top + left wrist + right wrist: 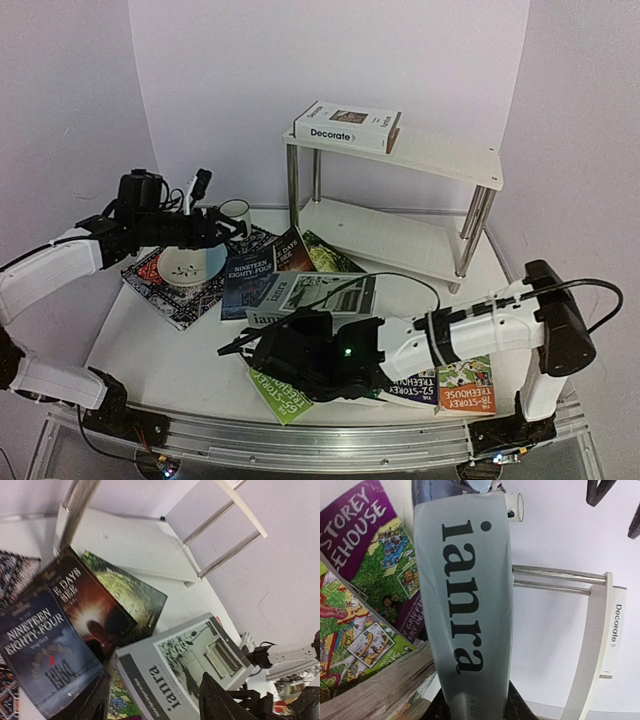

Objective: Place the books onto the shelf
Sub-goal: Pick up the book from the book pile, then place the book on the book pile on the shelf.

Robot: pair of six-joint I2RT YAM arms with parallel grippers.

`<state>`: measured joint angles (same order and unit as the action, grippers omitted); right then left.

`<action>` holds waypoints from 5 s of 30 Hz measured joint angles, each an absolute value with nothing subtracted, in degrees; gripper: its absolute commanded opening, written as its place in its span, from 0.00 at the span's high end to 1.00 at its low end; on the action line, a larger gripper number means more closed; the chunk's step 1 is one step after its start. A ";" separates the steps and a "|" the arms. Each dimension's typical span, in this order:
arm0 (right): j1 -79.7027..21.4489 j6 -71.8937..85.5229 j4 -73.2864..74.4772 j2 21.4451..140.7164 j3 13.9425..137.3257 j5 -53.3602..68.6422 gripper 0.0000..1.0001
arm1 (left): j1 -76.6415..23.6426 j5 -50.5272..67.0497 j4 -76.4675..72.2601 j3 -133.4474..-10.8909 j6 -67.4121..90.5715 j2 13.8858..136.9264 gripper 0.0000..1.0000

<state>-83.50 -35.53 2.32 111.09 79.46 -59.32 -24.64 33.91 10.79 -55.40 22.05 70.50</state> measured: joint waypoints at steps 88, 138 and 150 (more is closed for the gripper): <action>-41.87 -79.68 -18.05 127.17 134.27 -31.09 0.20 | -24.58 -4.21 16.56 -60.16 10.97 53.36 0.24; -44.66 -50.78 -5.57 109.04 117.75 -19.73 0.16 | -24.58 -3.62 16.56 -59.53 11.88 54.91 0.23; -45.32 -29.49 -8.70 102.23 108.68 -11.56 1.00 | -24.58 -2.99 16.53 -59.51 11.92 56.45 0.23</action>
<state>-45.32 -29.49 -8.70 102.23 108.68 -11.56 -24.58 -2.99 16.53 -59.51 11.92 56.45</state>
